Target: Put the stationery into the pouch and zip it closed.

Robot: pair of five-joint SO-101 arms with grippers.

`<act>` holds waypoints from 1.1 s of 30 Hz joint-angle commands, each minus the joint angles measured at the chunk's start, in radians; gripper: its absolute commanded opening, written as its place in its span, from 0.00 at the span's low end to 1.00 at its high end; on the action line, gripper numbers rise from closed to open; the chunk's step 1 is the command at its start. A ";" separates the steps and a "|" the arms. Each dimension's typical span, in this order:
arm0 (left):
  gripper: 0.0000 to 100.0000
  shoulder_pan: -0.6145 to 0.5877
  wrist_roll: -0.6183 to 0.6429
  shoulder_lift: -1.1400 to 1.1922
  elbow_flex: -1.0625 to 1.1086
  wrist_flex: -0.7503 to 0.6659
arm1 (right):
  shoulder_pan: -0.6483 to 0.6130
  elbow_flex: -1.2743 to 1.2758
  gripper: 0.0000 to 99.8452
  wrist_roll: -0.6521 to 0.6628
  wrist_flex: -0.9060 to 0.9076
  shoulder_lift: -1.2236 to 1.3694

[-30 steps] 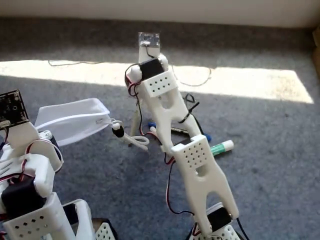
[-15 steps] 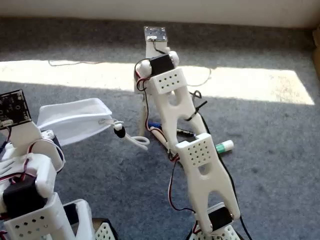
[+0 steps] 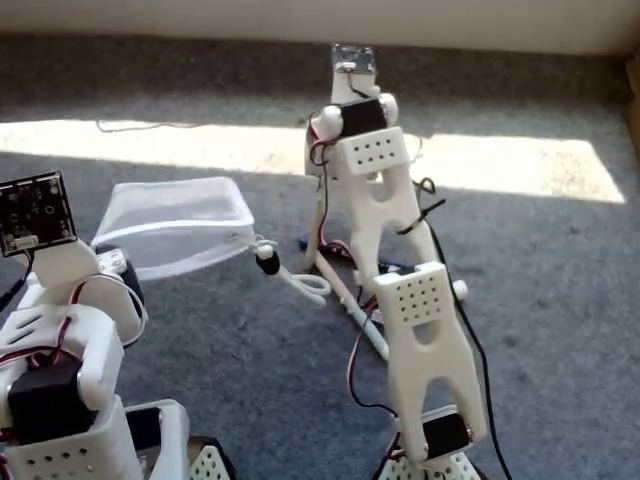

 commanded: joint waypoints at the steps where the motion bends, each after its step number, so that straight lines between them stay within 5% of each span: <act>1: 0.01 0.130 0.023 0.013 -0.079 -0.005 | 0.050 0.021 0.01 0.106 0.022 -0.050; 9: 0.01 0.179 0.044 0.125 -0.074 -0.005 | 0.054 0.236 0.01 0.158 0.021 -0.048; 26: 0.01 0.088 0.041 0.191 -0.074 -0.005 | 0.079 0.243 0.01 0.164 0.013 -0.038; 33: 0.01 0.067 0.012 0.191 -0.068 -0.002 | 0.073 0.246 0.17 0.164 0.013 -0.038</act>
